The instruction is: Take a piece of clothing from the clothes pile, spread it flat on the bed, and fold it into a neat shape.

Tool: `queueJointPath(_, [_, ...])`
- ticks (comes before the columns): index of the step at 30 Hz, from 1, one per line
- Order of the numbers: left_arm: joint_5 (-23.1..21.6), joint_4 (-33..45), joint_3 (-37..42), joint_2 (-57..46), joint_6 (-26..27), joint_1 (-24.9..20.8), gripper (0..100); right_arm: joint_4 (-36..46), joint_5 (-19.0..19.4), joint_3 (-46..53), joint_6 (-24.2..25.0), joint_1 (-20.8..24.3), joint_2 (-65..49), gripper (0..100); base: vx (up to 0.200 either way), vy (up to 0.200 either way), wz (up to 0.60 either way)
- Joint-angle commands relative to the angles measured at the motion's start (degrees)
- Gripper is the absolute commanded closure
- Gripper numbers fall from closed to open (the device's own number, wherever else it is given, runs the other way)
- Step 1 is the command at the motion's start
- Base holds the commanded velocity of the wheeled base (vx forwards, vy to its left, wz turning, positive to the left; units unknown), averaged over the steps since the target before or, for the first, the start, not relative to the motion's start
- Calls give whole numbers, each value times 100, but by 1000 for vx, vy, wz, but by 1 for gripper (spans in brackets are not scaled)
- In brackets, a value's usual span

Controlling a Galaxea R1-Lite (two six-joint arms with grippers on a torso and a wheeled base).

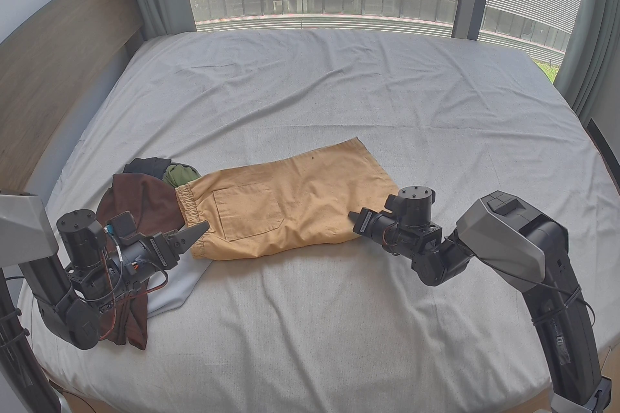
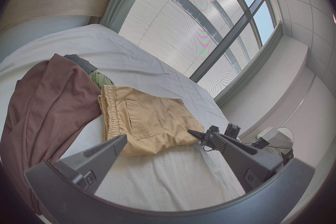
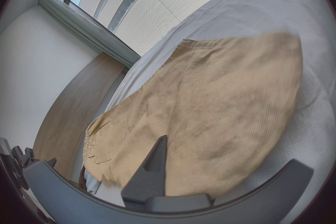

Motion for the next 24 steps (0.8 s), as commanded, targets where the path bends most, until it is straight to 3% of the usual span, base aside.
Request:
queueJointPath(1, [1, -1, 8, 24, -1, -1, 0, -27, -1, 434, -454, -52, -325, 100, 0, 0, 0])
queueJointPath(9, [-8, -1, 17, 33, -10, -1, 0, -194, 8, 1058, -586, -61, -589, 100, 0, 0, 0])
queueJointPath(24, [1, -1, -1, 68, -10, -1, 0, -598, -1, 3247, -1140, -184, -1661, 100, 0, 0, 0])
